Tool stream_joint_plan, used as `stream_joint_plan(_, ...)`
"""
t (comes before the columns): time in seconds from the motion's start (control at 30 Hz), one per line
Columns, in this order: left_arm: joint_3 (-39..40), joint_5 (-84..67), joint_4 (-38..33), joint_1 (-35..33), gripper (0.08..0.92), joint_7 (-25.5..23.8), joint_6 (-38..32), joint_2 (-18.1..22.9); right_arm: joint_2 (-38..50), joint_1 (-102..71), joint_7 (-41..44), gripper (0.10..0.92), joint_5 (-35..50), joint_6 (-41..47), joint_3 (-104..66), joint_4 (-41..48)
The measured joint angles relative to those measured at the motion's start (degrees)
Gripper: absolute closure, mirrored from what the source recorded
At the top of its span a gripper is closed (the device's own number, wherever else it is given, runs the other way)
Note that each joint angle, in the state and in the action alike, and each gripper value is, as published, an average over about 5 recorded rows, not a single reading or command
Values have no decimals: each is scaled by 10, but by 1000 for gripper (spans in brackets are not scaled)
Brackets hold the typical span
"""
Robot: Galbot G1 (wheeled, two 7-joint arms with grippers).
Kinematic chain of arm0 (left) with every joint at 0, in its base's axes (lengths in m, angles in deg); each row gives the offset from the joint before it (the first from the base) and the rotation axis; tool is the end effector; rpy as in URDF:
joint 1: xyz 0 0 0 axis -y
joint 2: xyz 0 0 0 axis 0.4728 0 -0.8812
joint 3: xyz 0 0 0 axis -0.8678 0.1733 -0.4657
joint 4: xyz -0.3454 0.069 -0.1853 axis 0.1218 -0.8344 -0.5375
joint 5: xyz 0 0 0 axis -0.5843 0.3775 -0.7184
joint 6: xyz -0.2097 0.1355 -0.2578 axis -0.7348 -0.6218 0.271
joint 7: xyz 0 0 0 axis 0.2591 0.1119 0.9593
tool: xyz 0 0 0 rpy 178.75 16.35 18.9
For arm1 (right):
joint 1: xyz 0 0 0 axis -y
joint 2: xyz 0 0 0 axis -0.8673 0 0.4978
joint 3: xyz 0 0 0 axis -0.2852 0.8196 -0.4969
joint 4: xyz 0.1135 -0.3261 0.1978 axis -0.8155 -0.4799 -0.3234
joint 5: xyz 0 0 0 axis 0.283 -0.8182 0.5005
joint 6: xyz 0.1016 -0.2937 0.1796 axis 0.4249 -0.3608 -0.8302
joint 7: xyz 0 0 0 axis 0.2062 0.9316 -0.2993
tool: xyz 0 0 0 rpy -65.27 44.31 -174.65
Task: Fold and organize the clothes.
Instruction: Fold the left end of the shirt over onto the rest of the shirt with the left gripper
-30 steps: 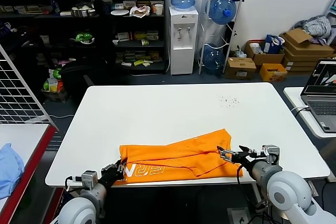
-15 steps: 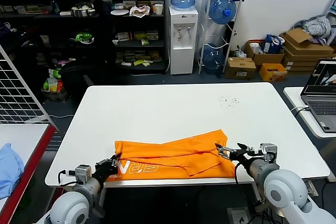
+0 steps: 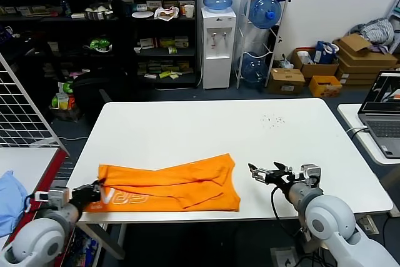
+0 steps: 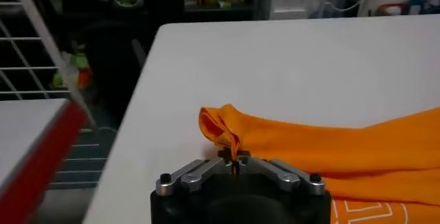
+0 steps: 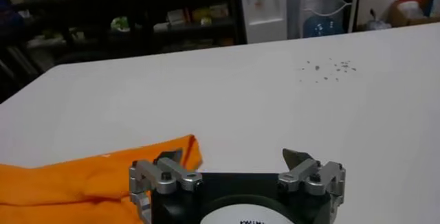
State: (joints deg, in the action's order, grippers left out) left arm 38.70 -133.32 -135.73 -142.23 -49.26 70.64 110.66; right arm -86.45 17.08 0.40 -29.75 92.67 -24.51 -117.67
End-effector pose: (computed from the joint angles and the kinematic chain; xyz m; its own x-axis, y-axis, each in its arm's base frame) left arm 0.2347 0.2129 -0.2918 -0.8084 0.0126 0.5885 0.0501 0.9976 0.0474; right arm 0.2604 -0.1075 -0.2761 -0.8052 -0.2422 0.5413 -0.1622 0.9679 0.1918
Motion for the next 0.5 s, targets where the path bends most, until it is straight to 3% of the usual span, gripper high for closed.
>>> stream_joint_plan(0.27, -93, -23, 35, -44, 885, -12, 4, -50, -6, 3, 19, 104, -18, -11, 6, 9)
stream_joint_plan(0.5, -111, -43, 36, -39, 885, -3, 14, -67, -14, 0, 22, 104, -33, -13, 5, 8)
